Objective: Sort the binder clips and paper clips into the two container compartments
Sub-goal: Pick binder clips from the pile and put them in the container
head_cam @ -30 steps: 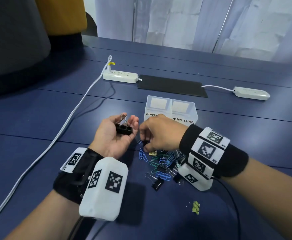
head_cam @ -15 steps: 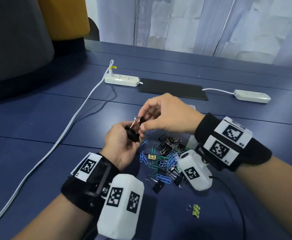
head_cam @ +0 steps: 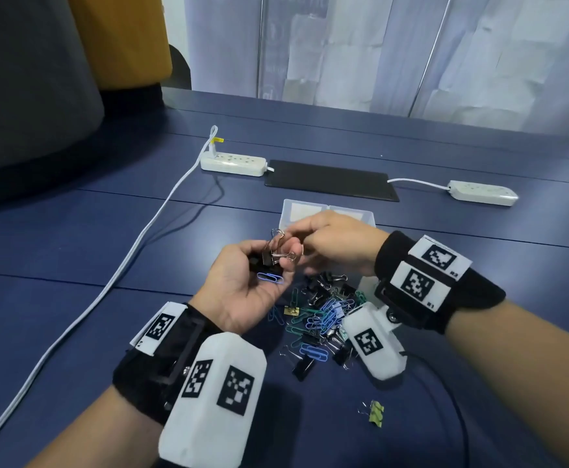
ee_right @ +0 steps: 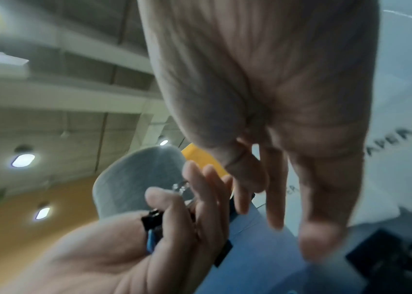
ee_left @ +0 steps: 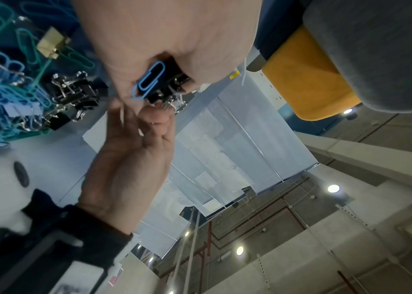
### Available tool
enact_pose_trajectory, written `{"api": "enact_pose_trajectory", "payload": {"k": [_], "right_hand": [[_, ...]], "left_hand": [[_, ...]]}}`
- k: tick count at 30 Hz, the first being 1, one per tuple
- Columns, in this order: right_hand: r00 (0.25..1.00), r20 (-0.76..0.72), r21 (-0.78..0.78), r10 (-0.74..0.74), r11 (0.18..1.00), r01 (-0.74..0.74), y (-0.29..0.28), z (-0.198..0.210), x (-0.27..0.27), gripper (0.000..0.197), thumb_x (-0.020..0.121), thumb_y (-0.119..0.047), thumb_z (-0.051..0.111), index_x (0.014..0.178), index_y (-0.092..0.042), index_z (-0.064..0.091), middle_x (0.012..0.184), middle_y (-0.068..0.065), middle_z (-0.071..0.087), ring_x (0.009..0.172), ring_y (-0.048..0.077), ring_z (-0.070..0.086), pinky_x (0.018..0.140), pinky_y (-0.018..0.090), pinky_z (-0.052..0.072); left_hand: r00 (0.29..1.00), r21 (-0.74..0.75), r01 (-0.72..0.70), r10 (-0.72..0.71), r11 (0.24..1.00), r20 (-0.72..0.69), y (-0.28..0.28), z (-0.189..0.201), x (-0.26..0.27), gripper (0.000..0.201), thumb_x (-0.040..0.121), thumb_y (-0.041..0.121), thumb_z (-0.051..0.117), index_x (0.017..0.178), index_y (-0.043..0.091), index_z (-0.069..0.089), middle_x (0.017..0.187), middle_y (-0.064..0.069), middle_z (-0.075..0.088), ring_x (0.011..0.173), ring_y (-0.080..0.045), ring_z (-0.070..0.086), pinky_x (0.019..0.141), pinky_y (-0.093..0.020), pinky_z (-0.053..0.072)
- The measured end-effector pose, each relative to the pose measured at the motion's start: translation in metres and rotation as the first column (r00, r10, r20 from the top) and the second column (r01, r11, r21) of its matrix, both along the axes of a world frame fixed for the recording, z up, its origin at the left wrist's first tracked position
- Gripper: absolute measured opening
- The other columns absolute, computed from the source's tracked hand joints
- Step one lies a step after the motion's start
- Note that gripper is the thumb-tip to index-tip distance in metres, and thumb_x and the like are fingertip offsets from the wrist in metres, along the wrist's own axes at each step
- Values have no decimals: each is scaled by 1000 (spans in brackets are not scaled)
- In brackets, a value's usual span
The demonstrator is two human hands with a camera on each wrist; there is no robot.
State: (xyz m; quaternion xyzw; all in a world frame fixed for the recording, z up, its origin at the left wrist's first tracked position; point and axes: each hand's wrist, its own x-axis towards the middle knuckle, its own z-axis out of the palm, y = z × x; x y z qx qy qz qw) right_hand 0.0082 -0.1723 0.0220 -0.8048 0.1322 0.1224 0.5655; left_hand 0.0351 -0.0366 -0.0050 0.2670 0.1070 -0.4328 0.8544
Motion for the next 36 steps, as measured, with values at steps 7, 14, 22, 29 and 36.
{"api": "enact_pose_trajectory", "payload": {"k": [7, 14, 22, 29, 36], "right_hand": [[995, -88, 314, 52, 949, -22, -6, -10, 4, 31, 88, 10, 50, 119, 12, 52, 75, 2, 62, 58, 2, 65, 59, 19, 57], [990, -130, 429, 55, 903, 6, -7, -15, 1, 26, 90, 15, 37, 102, 2, 56, 52, 0, 59, 46, 10, 59, 60, 26, 59], [960, 270, -319, -76, 933, 164, -8, -15, -5, 19, 83, 0, 56, 84, -14, 69, 69, 3, 66, 47, 3, 58, 48, 15, 45], [709, 242, -858, 662, 487, -161, 18, -7, -28, 25, 84, -23, 62, 108, -26, 70, 91, 3, 57, 86, 16, 54, 78, 29, 45], [693, 222, -876, 685, 453, -167, 22, -18, -24, 20, 86, -25, 64, 105, -19, 69, 96, 7, 56, 105, 28, 57, 83, 45, 51]], "left_hand": [[998, 5, 24, -24, 1000, 56, 4, -1, 2, 29, 90, 10, 39, 86, -6, 63, 73, -17, 65, 58, -20, 66, 49, -18, 49], [953, 240, 74, -139, 968, 267, 5, -10, 4, 27, 94, 17, 46, 111, 7, 65, 68, -15, 65, 56, -22, 64, 51, -22, 53], [969, 255, -27, -37, 967, 245, 3, -19, 9, 16, 93, 12, 52, 99, 6, 66, 72, -16, 64, 67, -21, 64, 70, -29, 58], [978, 201, -59, 17, 978, 206, 0, -26, 13, 28, 98, 24, 36, 80, 12, 54, 58, -5, 62, 54, -16, 58, 62, -25, 44], [977, 203, -75, 31, 976, 211, 0, -25, 12, 39, 101, 35, 29, 80, 13, 53, 61, -6, 59, 43, -16, 57, 41, -19, 45]]}}
